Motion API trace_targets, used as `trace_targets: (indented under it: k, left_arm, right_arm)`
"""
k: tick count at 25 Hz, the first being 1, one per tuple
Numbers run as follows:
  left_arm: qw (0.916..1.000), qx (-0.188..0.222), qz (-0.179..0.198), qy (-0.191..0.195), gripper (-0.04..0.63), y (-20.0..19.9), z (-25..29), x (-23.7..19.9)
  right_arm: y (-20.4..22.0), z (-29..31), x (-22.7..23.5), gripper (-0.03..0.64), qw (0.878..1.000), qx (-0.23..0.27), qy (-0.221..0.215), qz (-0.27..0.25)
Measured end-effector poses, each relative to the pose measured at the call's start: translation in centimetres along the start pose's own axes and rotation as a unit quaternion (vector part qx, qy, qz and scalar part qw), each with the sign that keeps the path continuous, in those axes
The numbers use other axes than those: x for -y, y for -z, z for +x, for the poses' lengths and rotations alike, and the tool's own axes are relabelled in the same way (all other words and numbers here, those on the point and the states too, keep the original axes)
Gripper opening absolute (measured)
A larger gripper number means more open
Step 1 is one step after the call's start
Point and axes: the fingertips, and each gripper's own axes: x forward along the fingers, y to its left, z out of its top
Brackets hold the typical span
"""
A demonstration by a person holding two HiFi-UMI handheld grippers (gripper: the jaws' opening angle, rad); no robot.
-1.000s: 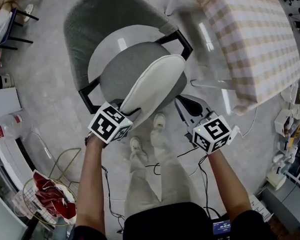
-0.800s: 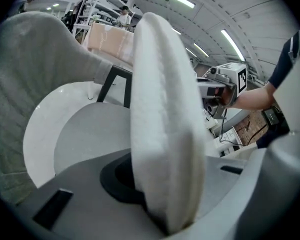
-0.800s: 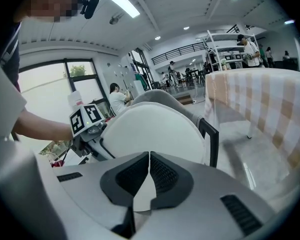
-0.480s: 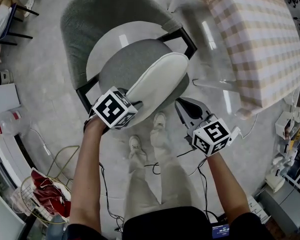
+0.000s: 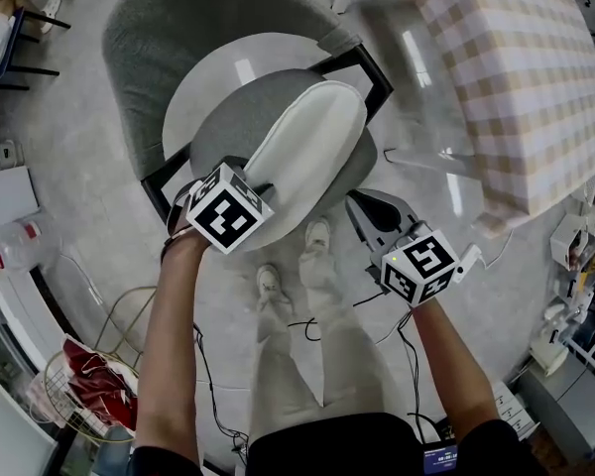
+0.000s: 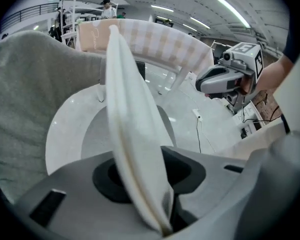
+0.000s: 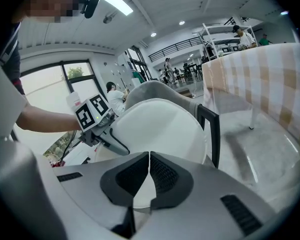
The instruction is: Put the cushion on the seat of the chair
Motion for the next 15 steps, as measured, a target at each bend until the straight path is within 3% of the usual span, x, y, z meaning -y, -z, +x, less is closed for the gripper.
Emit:
trace_targets:
  k: [8,15]
  left_arm:
    - [0.9993,-0.008,-0.004,-0.035,0.221,-0.2,0.7,-2.4]
    - [0.9958,-0.018,0.010,-0.089,0.301,-0.3,1.1,-4.5]
  right_arm:
    - [1.5,1.1,0.7,0.020,1.000,-0.004,-0.007,0.013]
    - [2.9,1.8,1.3,0.020,1.000,-0.017,-0.011,0.015]
